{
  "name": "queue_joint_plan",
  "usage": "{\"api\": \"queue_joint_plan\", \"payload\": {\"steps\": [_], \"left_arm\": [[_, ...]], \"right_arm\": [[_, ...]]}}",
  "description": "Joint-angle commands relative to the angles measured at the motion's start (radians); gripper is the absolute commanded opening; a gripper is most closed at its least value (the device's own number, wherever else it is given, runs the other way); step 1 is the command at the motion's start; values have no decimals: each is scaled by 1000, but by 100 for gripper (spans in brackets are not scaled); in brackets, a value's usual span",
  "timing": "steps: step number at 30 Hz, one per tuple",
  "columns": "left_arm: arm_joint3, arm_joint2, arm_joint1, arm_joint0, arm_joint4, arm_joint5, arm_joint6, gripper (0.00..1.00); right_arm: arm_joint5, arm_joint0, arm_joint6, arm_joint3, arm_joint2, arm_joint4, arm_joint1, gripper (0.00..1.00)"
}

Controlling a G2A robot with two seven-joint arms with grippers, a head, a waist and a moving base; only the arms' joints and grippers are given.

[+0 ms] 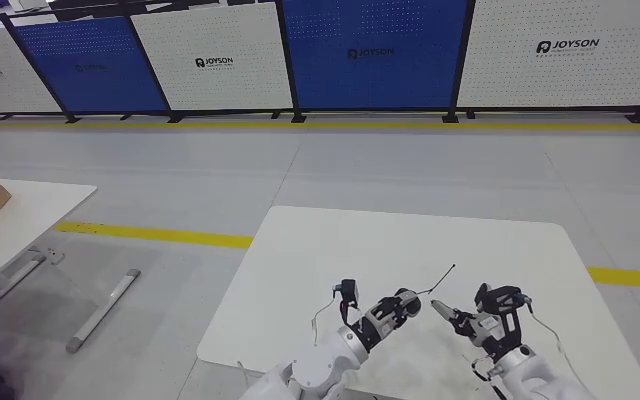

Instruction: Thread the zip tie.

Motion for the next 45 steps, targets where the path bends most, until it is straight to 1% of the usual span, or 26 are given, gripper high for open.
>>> {"api": "queue_joint_plan", "payload": {"steps": [1,3,4,6,7,10,13,19,21,26,28,32,36,45], "left_arm": [[0,2,0,0,8,-1,6,0],[3,6,-1,-1,18,5,9,0],[3,7,-1,-2,19,6,11,0],[5,8,-2,-3,20,6,12,0],[5,9,-2,-3,21,5,12,0],[5,12,-2,-2,31,5,6,0],[5,17,-2,-3,43,16,4,0],[8,25,-4,-7,52,17,9,0],[8,26,-5,-7,55,14,13,0],[9,27,-6,-7,59,8,19,0],[9,28,-6,-6,62,7,20,0],[12,32,-7,-8,67,9,22,0],[14,37,-8,-10,78,11,27,0],[17,43,-11,-12,89,17,35,0]], "right_arm": [[-5,8,10,3,-12,-14,-2,36],[-13,14,13,6,-24,-25,-3,35],[-17,15,13,7,-27,-28,-4,33],[-23,16,9,8,-30,-30,-5,33],[-29,17,7,10,-31,-28,-5,31],[-45,15,-1,11,-28,-24,-6,31],[-65,13,-3,11,-27,-25,-6,31],[-84,14,11,10,-32,-29,-7,32],[-87,17,23,9,-34,-34,-7,33],[-83,20,36,9,-39,-43,-9,31],[-91,18,24,10,-36,-34,-9,29],[-99,10,10,8,-26,-23,-9,22],[-102,8,9,6,-23,-19,-10,19],[-103,10,12,4,-23,-23,-12,21]]}}
